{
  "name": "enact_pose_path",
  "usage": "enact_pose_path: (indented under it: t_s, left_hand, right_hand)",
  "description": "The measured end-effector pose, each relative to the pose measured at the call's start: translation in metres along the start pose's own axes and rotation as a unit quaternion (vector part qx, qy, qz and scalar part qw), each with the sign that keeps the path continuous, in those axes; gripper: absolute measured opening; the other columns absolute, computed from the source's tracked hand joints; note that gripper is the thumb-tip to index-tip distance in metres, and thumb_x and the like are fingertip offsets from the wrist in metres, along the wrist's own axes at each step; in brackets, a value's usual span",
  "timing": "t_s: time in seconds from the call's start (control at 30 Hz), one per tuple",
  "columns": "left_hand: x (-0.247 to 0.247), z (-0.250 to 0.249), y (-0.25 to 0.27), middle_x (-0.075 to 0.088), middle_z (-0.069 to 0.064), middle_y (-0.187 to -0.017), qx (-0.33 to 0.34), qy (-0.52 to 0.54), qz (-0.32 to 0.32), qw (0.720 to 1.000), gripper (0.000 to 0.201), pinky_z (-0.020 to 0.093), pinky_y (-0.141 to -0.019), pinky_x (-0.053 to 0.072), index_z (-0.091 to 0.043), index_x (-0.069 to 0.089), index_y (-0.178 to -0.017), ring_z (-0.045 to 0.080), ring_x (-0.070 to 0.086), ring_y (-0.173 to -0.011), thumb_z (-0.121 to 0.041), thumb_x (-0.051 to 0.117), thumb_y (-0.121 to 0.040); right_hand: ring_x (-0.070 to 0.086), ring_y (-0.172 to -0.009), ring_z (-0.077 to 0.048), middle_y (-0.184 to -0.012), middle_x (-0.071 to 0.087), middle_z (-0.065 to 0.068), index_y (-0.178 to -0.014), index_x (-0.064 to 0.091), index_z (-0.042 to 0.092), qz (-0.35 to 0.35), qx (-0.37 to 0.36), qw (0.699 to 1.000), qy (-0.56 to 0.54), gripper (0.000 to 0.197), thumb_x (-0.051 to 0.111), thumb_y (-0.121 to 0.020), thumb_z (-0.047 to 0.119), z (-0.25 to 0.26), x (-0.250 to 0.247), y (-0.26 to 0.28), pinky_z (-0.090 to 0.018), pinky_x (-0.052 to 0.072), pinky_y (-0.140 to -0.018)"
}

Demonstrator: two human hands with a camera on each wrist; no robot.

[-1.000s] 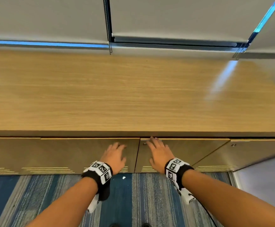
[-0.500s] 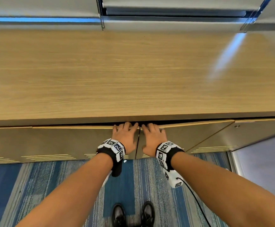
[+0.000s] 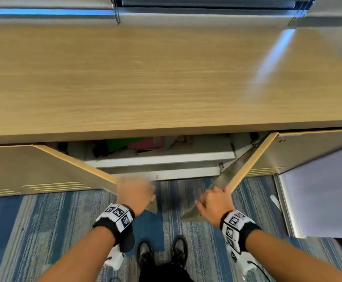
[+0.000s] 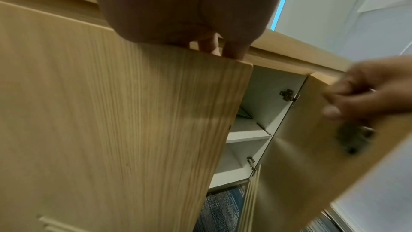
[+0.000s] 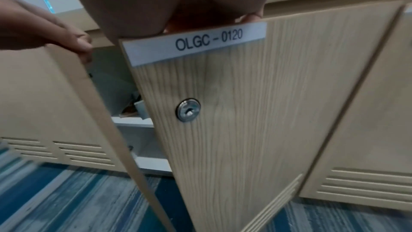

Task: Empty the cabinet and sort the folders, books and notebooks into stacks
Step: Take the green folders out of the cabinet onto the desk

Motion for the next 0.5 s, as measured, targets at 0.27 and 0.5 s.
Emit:
enact_pose_path:
  t_s: [0.27, 0.5]
  left_hand:
    - [0.002, 0.045, 0.090, 0.038, -0.003, -0.138, -0.104, -0.046, 0.021, 0.993, 0.021, 0.052, -0.114, -0.016, -0.041, 0.057, -0.095, 0.023, 0.022, -0.141, -0.038, 0.065, -0.076]
    - [-0.005, 0.098, 0.118, -0.022, 0.013, -0.158, -0.286, -0.006, -0.043, 0.957, 0.099, 0.050, -0.120, 0.008, -0.026, 0.021, -0.150, 0.036, -0.008, -0.147, 0.000, 0.072, -0.068]
  right_hand:
    - [0.016, -0.144, -0.041, -0.158, -0.002, -0.019, -0.152, 0.009, 0.026, -0.049, 0.241, 0.963, -0.108, 0.099, 0.071, -0.076, 0.015, -0.108, 0.046, 0.090, -0.055, 0.017, -0.115]
    - [0.048, -0.116, -0.051, -0.134, 0.038, -0.036, -0.151, 0.002, 0.013, -0.092, 0.412, 0.879, -0.222, 0.099, 0.068, -0.078, 0.007, -0.187, 0.039, 0.098, -0.054, 0.040, -0.100]
Point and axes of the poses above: each hand's wrist, its own y-axis away from the middle knuckle, its own x-axis out of the palm, z = x × y, the point moved 1 cm from there along -y, towards the middle knuckle
